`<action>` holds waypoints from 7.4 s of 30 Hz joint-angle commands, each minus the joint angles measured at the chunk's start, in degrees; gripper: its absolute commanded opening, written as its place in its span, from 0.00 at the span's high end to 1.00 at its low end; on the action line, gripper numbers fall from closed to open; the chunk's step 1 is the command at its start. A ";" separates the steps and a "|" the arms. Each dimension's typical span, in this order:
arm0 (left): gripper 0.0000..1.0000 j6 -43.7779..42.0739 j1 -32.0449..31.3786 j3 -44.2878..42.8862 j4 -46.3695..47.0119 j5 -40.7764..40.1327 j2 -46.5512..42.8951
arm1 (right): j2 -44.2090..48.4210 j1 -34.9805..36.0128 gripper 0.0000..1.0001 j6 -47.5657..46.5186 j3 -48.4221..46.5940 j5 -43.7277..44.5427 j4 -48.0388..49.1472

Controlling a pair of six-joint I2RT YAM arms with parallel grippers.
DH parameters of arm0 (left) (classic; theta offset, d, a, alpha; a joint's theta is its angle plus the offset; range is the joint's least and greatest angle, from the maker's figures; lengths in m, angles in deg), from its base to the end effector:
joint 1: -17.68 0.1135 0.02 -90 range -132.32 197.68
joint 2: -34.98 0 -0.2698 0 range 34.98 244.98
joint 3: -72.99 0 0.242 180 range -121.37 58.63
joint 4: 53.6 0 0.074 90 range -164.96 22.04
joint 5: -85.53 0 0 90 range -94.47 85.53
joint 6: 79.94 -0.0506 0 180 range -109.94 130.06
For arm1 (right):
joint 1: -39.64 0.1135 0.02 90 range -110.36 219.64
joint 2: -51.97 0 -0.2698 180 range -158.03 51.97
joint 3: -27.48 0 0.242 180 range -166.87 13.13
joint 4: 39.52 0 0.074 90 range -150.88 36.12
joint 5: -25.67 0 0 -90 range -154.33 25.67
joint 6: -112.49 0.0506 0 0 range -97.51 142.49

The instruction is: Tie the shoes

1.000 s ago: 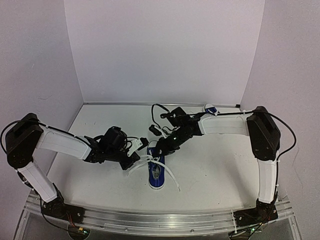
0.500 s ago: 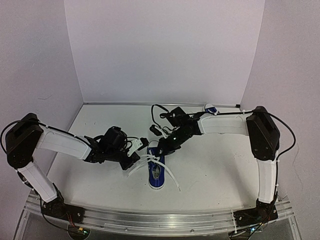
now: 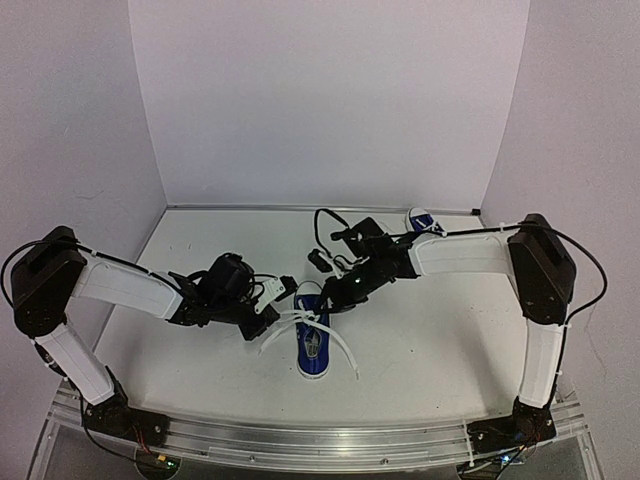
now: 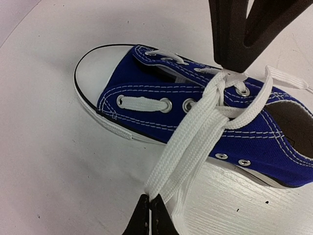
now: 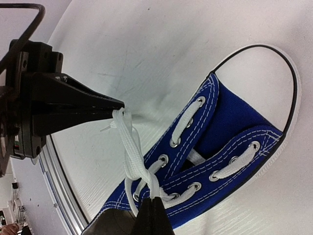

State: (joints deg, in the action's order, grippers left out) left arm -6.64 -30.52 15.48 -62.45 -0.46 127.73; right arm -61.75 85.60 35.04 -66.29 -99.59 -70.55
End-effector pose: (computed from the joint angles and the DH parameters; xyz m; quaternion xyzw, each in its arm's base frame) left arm 0.2107 -0.2409 0.1567 0.5053 0.7692 -0.1368 0.3664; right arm 0.2770 0.3284 0.1883 -0.3551 0.8313 0.4046 0.1382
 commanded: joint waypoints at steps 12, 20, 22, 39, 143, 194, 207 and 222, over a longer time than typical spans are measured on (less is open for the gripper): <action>0.96 -1.65 0.04 -1.77 -0.15 -0.44 -2.80 | 6.22 -1.69 1.00 8.40 8.61 -3.18 14.95; 0.92 -2.38 0.04 -2.19 -1.21 -1.05 -4.56 | 6.49 -2.03 1.00 10.09 10.53 -3.85 18.61; 0.83 -2.49 0.00 -1.83 -0.99 -1.28 -5.93 | 6.60 -2.11 1.00 10.51 10.89 -3.92 19.40; 0.62 -13.01 -4.44 -3.40 0.23 -5.73 -8.37 | 5.36 -2.27 1.00 11.68 11.06 -3.98 20.53; 1.00 -29.13 -8.26 -15.72 -7.03 -2.55 4.54 | 4.42 -2.54 1.00 14.53 11.04 -7.18 22.31; 1.00 -22.19 -8.31 0.03 27.97 -0.91 8.15 | 2.98 -2.71 1.00 19.62 13.49 -11.12 28.06; 1.00 -21.76 -8.31 -0.15 30.18 -0.58 10.62 | 6.67 -7.13 0.75 20.46 16.86 -12.46 28.63; 1.00 -22.50 -8.31 -0.76 28.38 -1.16 10.80 | 0.52 -7.08 0.83 22.75 15.94 -11.93 28.92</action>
State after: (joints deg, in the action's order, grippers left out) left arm -28.93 -38.74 15.30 -34.40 -2.53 138.31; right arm -58.84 76.87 57.31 -48.68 -110.91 -42.92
